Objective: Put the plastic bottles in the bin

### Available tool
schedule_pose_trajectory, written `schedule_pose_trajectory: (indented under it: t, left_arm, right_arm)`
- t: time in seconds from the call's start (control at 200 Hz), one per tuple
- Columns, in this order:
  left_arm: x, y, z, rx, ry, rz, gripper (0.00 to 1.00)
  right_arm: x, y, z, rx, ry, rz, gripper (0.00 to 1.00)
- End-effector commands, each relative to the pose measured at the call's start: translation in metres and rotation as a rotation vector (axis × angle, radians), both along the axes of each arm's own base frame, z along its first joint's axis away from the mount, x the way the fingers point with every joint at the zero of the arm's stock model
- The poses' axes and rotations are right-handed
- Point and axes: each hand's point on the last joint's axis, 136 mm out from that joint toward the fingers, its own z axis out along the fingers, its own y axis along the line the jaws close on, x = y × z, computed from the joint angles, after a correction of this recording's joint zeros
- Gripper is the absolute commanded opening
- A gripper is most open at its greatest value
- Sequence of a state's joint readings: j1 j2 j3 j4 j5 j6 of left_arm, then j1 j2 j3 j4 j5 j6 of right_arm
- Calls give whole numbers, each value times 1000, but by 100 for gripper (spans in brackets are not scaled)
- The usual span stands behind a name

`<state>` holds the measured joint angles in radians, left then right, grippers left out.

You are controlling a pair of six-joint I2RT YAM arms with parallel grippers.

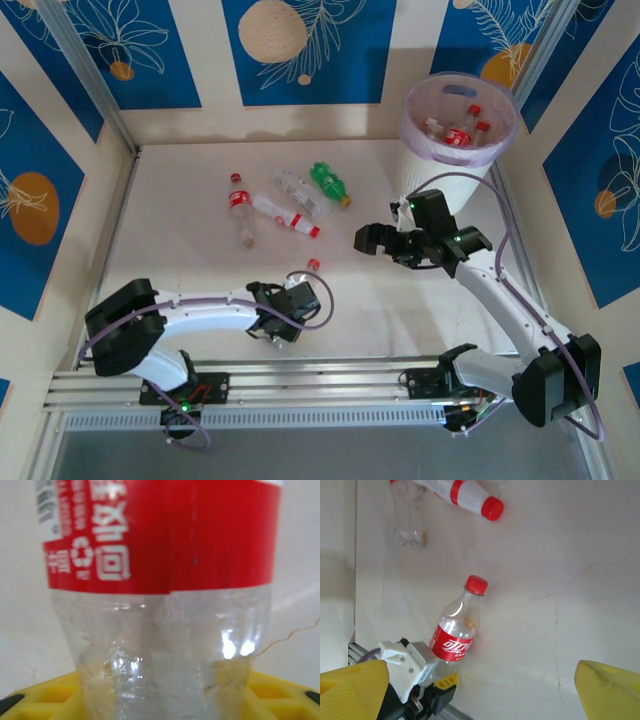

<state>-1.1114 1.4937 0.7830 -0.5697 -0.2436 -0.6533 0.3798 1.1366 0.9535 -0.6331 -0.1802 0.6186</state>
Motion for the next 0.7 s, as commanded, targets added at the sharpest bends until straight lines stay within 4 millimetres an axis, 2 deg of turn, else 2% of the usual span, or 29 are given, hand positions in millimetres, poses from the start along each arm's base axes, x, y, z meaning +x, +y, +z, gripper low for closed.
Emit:
schedule_pose_trajectory:
  t: [0.0,0.075,0.195,0.345,0.505,0.695]
  left_arm:
    - [9,-12,11,-78,-14,14,52]
    - [18,-22,27,-140,-55,-2,52]
    - [31,-44,63,-301,-144,-45,52]
    - [34,-67,101,-508,-195,-112,51]
    - [32,-73,106,-558,-183,-143,52]
    - [28,-85,117,-655,-195,-186,52]
  right_arm:
    - [-14,8,-3,52,51,23,96]
    - [-18,16,-5,85,67,43,96]
    - [-22,34,-8,145,99,82,96]
    - [-17,53,-7,197,88,114,96]
    - [-5,73,0,251,48,167,92]
    - [16,82,-1,253,21,161,88]
